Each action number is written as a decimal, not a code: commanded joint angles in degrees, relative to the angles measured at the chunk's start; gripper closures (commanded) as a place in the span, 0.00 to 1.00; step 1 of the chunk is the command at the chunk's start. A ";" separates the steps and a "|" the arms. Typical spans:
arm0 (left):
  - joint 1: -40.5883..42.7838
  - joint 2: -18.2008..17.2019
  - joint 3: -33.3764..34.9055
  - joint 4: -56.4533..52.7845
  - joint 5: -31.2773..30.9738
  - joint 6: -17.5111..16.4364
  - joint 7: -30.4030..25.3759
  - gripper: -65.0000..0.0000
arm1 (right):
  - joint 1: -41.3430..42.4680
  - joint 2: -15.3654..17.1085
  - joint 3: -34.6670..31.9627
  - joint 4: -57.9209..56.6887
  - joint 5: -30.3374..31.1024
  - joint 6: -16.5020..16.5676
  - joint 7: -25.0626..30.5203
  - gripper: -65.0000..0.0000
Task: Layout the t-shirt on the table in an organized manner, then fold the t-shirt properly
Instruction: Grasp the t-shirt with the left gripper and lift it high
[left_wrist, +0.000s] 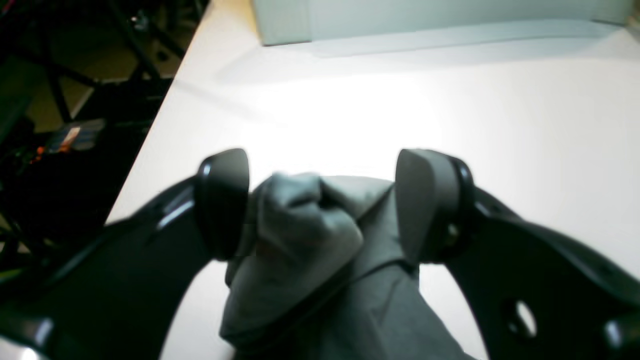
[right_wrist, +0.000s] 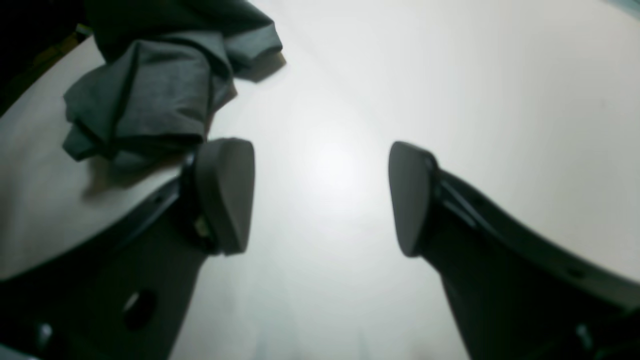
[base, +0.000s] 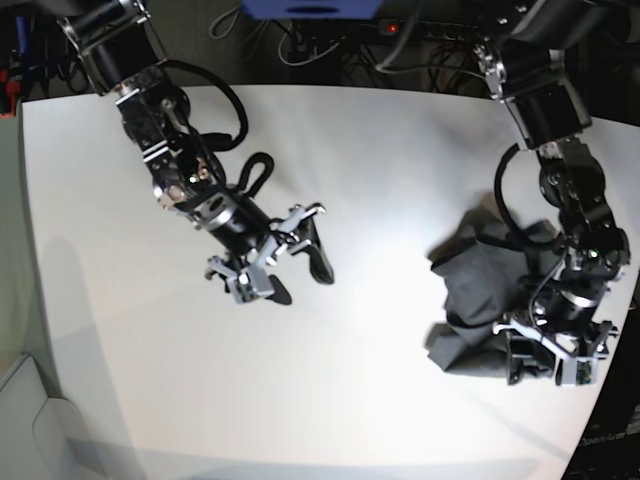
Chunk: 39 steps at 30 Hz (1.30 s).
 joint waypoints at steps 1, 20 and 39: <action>-1.56 -0.83 -0.19 0.98 -0.57 0.58 -1.66 0.32 | 1.08 0.09 0.30 0.93 0.47 -0.04 1.55 0.35; -0.68 -0.21 -0.71 0.98 -0.48 0.76 -1.31 0.85 | 1.35 0.00 0.30 0.75 0.39 -0.04 1.55 0.35; -0.68 -0.12 -0.27 7.58 -0.31 0.84 -1.05 0.99 | 0.99 0.26 0.21 0.84 0.39 -0.04 1.55 0.35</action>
